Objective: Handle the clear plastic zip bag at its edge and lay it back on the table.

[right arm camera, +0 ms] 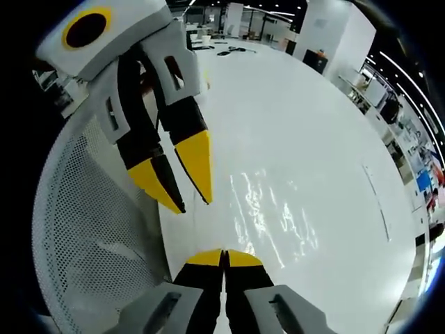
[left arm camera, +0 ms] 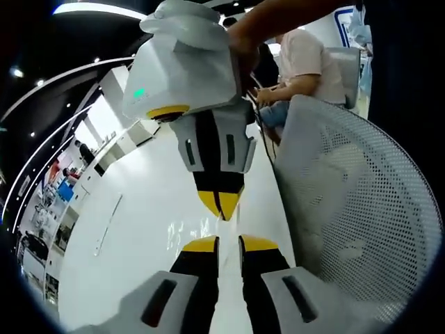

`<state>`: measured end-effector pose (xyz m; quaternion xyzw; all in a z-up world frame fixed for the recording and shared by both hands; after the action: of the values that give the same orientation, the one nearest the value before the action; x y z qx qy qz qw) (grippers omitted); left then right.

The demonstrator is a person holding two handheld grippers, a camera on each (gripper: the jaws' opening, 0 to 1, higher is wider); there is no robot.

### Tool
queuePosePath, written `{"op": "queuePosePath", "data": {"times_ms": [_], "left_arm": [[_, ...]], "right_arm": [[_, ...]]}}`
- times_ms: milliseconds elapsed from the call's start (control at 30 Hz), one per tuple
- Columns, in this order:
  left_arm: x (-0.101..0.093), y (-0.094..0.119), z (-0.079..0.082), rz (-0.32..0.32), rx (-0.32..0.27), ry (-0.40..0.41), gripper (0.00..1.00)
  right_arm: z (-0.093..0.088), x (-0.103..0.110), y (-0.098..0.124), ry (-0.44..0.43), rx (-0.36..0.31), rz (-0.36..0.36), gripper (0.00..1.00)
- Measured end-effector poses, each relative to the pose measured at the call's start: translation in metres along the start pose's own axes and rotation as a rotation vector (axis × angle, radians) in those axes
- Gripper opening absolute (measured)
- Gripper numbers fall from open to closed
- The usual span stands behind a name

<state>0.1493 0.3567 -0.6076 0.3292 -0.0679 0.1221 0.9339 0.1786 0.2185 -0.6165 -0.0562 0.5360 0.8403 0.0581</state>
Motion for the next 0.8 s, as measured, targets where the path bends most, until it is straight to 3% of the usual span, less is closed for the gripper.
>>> {"op": "queuePosePath", "data": {"times_ms": [267, 800], "left_arm": [[-0.004, -0.010, -0.003, 0.001, 0.064, -0.024, 0.09], [-0.008, -0.012, 0.000, 0.010, 0.103, -0.057, 0.00]], "right_arm": [[0.007, -0.003, 0.005, 0.029, -0.026, -0.035, 0.00], [0.009, -0.004, 0.015, 0.007, -0.063, -0.077, 0.00]]}}
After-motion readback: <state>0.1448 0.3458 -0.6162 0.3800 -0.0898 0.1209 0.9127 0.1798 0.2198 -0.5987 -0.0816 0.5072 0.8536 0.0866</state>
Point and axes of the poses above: the point that each gripper's makers call its tool centre point, and the gripper's own axes: y roughly backward along the fingers, x roughly to its left, z roughly out of its top, the point moved 10 cm from there along y, roughly backward along the fingers, and after that the axes turned 10 degrees about y, right-handed, at the moved point
